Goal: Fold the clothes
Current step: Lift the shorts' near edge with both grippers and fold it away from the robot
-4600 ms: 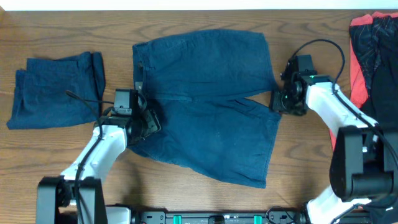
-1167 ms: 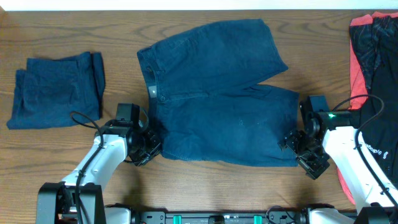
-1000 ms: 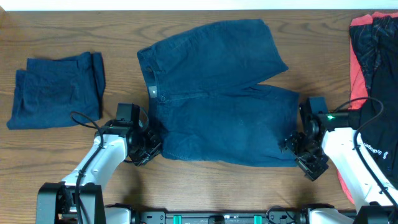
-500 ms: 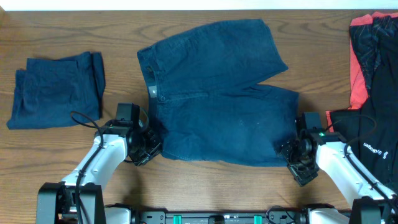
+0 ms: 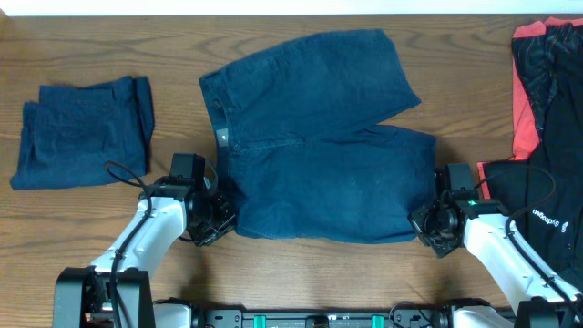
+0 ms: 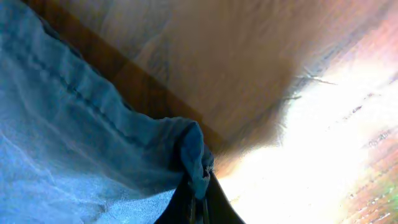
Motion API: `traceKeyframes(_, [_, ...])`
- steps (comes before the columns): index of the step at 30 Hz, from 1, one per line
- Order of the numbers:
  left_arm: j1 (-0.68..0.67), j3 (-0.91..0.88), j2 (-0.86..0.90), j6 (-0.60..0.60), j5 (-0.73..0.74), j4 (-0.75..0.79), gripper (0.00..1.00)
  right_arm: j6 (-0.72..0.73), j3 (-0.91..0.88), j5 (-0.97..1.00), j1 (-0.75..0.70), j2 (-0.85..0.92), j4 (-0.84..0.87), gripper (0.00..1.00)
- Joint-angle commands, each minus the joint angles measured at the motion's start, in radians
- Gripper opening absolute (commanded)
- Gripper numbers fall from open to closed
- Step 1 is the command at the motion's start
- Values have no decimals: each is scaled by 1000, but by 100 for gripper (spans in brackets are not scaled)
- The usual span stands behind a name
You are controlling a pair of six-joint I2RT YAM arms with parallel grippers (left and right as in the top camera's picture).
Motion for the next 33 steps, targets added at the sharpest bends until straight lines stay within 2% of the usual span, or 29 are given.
traceKeyframes(1, [2, -10, -9, 60, -12, -34, 6, -71, -29, -7, -6, 25, 1, 1])
traceKeyframes(8, [2, 17, -132, 153, -13, -182, 6, -99, 39, 32, -8, -51, -90, 1])
traceKeyframes(25, [2, 77, -837, 163, -12, -691, 6, -185, 351, 242, -8, -394, -451, 1])
traceKeyframes(30, [2, 192, -921, 163, -13, -802, 6, -306, 461, 245, -8, -439, -459, 1])
traceKeyframes(33, [2, 264, -927, 163, -39, -804, 6, -406, 538, 232, -8, -430, -430, 1])
